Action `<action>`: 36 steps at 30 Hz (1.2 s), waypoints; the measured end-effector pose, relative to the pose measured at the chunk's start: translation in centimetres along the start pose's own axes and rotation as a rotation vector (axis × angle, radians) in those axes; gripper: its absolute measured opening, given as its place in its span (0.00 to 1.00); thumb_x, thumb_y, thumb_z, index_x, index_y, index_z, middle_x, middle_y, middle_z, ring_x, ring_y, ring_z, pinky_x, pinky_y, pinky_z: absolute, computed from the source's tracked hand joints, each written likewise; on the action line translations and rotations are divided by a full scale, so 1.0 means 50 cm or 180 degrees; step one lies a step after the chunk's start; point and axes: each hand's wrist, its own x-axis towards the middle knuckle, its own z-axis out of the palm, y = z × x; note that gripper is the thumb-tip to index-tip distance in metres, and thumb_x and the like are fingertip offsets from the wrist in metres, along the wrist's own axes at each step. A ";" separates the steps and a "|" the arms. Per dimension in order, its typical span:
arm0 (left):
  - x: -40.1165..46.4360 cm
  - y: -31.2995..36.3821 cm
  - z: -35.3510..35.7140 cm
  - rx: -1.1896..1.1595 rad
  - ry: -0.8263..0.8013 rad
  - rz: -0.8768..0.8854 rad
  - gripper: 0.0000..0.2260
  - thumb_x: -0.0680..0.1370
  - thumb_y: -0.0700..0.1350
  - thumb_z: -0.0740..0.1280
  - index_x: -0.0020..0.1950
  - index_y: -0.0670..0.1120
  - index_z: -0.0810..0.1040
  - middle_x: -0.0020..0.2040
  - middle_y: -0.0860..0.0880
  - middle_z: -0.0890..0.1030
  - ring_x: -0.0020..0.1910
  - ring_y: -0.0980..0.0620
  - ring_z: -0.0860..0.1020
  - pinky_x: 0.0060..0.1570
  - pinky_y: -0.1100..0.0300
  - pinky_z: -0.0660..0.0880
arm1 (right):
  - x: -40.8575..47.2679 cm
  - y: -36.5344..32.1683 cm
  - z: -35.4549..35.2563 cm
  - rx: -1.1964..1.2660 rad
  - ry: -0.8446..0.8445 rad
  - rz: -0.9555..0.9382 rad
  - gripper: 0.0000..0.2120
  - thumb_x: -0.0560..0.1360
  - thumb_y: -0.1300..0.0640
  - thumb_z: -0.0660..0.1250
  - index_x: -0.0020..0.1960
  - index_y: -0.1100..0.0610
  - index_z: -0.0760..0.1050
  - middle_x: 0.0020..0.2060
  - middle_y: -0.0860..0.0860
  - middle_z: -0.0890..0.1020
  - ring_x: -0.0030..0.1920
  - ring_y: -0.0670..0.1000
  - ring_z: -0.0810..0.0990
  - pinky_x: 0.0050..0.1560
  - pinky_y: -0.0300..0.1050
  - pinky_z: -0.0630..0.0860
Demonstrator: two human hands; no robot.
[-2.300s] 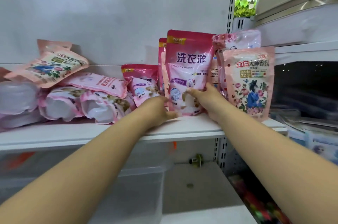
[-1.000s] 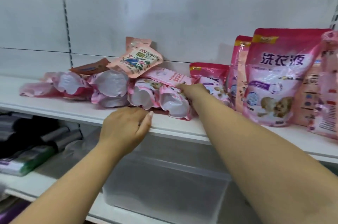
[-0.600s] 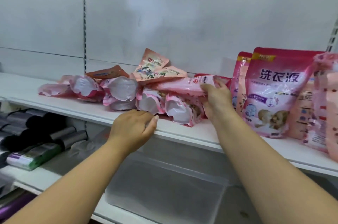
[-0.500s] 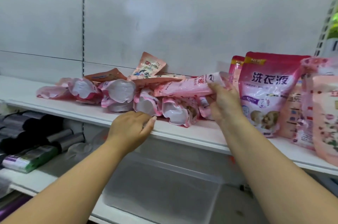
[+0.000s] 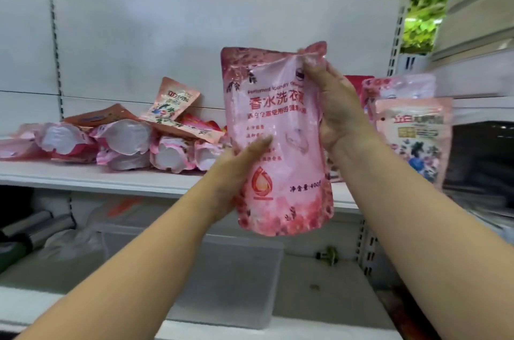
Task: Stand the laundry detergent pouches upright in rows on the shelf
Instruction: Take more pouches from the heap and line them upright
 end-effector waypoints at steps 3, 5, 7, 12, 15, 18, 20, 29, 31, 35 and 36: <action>0.026 0.006 0.032 -0.0106 0.0385 0.0235 0.16 0.62 0.54 0.69 0.45 0.46 0.76 0.34 0.48 0.85 0.35 0.49 0.84 0.36 0.55 0.82 | -0.001 -0.036 -0.036 -0.0117 0.0091 0.0103 0.15 0.72 0.55 0.68 0.57 0.60 0.74 0.46 0.57 0.84 0.47 0.57 0.83 0.50 0.59 0.79; 0.048 0.011 0.047 -0.0017 0.0624 0.0441 0.10 0.66 0.51 0.70 0.40 0.47 0.77 0.30 0.50 0.84 0.31 0.52 0.83 0.34 0.57 0.81 | -0.007 -0.059 -0.067 -0.0574 0.0012 0.0277 0.31 0.68 0.48 0.69 0.66 0.60 0.68 0.58 0.60 0.79 0.57 0.60 0.79 0.58 0.61 0.75; 0.076 0.006 0.065 0.0107 0.0784 0.0682 0.10 0.66 0.53 0.70 0.40 0.48 0.78 0.30 0.52 0.84 0.31 0.53 0.83 0.33 0.60 0.81 | -0.029 -0.063 -0.106 -0.1370 -0.0217 0.0568 0.39 0.63 0.41 0.69 0.68 0.58 0.65 0.62 0.58 0.77 0.62 0.59 0.75 0.63 0.60 0.71; 0.144 -0.013 0.122 0.0400 0.0821 0.1002 0.15 0.70 0.54 0.68 0.49 0.46 0.80 0.38 0.52 0.83 0.40 0.50 0.83 0.39 0.61 0.80 | -0.064 -0.014 -0.171 -0.1369 0.0557 0.0759 0.15 0.73 0.49 0.65 0.57 0.54 0.74 0.53 0.54 0.81 0.54 0.57 0.79 0.60 0.61 0.73; 0.183 -0.041 0.143 0.0948 0.0706 0.0642 0.18 0.71 0.56 0.66 0.54 0.46 0.75 0.45 0.50 0.80 0.50 0.44 0.79 0.44 0.58 0.78 | -0.055 0.015 -0.193 -0.1446 0.1230 0.0190 0.05 0.77 0.55 0.61 0.46 0.48 0.75 0.46 0.51 0.82 0.51 0.55 0.80 0.57 0.60 0.75; 0.179 -0.072 0.139 0.1234 0.0216 -0.0273 0.41 0.59 0.66 0.65 0.65 0.46 0.64 0.60 0.45 0.75 0.58 0.44 0.75 0.61 0.49 0.71 | -0.055 0.055 -0.225 -0.1873 0.1267 0.0076 0.04 0.77 0.52 0.60 0.45 0.45 0.73 0.49 0.51 0.81 0.53 0.55 0.80 0.58 0.59 0.75; 0.174 -0.087 0.128 0.1184 -0.0045 -0.0379 0.28 0.63 0.61 0.67 0.58 0.52 0.66 0.55 0.49 0.77 0.51 0.50 0.76 0.57 0.55 0.72 | -0.053 0.070 -0.237 -0.1966 0.1211 0.0198 0.03 0.76 0.48 0.60 0.46 0.43 0.72 0.54 0.52 0.80 0.56 0.54 0.78 0.60 0.58 0.73; 0.173 -0.090 0.122 0.1600 0.0001 -0.0233 0.42 0.61 0.64 0.66 0.71 0.49 0.59 0.66 0.48 0.74 0.62 0.48 0.73 0.66 0.49 0.67 | -0.051 0.073 -0.249 -0.1721 0.1165 0.0464 0.20 0.73 0.46 0.64 0.64 0.49 0.70 0.59 0.45 0.76 0.61 0.50 0.73 0.65 0.54 0.69; 0.173 -0.090 0.125 0.1668 0.0090 -0.0252 0.42 0.64 0.62 0.66 0.73 0.49 0.56 0.68 0.51 0.70 0.64 0.50 0.70 0.67 0.53 0.64 | -0.052 0.077 -0.251 -0.1884 0.1126 0.0399 0.14 0.74 0.46 0.65 0.58 0.47 0.73 0.55 0.45 0.79 0.58 0.50 0.76 0.59 0.50 0.72; 0.171 -0.089 0.136 0.1955 0.0151 -0.0331 0.39 0.66 0.63 0.63 0.71 0.46 0.58 0.67 0.47 0.72 0.64 0.46 0.71 0.64 0.51 0.68 | -0.056 0.077 -0.249 -0.2152 0.1238 0.0128 0.04 0.75 0.48 0.62 0.49 0.43 0.74 0.51 0.45 0.80 0.55 0.50 0.78 0.59 0.52 0.74; 0.171 -0.087 0.135 0.2094 0.0106 -0.0369 0.38 0.66 0.65 0.62 0.68 0.44 0.61 0.64 0.45 0.74 0.62 0.45 0.73 0.62 0.50 0.71 | -0.058 0.075 -0.246 -0.2250 0.1294 0.0051 0.06 0.75 0.48 0.62 0.51 0.45 0.74 0.49 0.45 0.80 0.54 0.49 0.78 0.58 0.52 0.75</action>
